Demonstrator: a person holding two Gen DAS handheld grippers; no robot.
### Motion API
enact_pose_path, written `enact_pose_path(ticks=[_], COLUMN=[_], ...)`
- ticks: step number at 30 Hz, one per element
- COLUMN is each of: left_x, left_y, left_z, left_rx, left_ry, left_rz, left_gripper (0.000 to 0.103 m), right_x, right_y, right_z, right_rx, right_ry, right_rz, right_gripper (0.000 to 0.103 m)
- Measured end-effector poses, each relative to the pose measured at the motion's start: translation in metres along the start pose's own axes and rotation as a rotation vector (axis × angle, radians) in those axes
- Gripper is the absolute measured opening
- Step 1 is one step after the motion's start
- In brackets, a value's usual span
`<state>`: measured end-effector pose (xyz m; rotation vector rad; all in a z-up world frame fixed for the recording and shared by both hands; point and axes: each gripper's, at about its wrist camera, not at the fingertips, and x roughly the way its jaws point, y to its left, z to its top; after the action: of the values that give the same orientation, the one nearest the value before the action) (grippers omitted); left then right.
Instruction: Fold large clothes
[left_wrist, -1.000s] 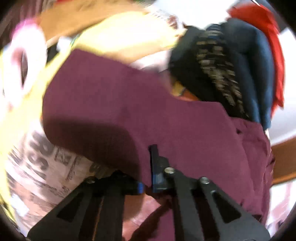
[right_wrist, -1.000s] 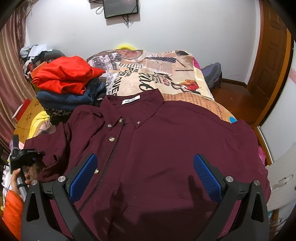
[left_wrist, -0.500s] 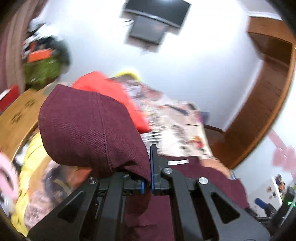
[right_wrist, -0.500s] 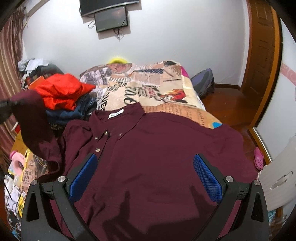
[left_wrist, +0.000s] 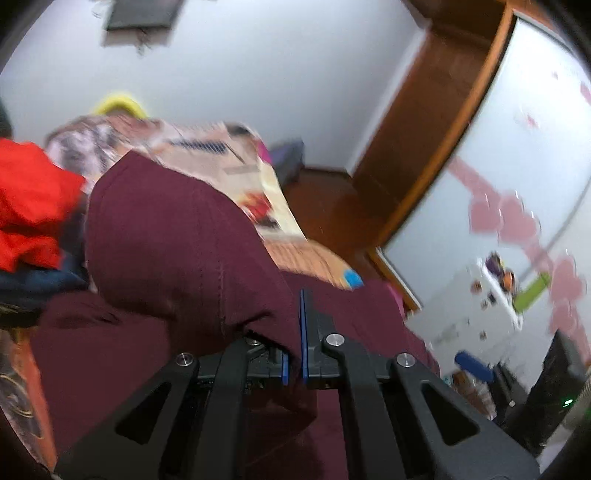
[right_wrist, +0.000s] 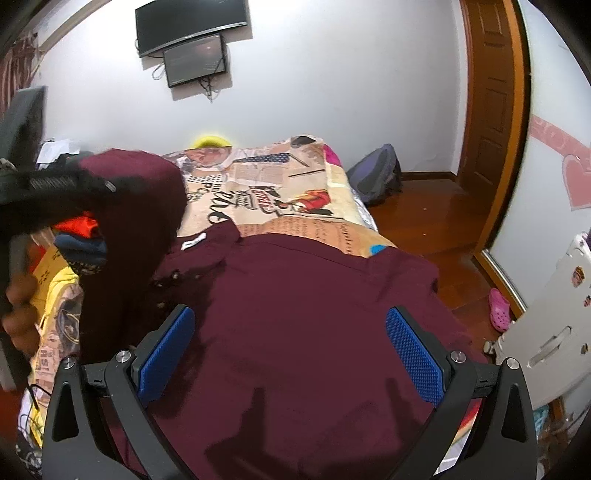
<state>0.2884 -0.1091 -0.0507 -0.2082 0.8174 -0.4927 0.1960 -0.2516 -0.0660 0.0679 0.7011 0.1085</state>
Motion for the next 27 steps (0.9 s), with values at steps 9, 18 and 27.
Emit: enact_pose_path(ticks=[9,18,27], left_x=[0.074,0.053,-0.052], left_y=[-0.038,-0.047,0.008], left_z=[-0.056,-0.07,-0.033], left_rx=[0.094,0.198,0.188], left_ry=[0.256,0.238,-0.044], left_rz=[-0.03,0.014,0.199], left_gripper=[0.004,0.049,0.081], right_x=[-0.001,-0.011,0.007], right_y=[-0.022,-0.035,-0.034], right_z=[-0.011,-0.014,-0.009], right_rx=[0.015,0.049,0.117], right_ry=[0.034,0.02,0.06], right_rz=[-0.061,-0.085,0.022], right_gripper=[0.103,0.103,0.103])
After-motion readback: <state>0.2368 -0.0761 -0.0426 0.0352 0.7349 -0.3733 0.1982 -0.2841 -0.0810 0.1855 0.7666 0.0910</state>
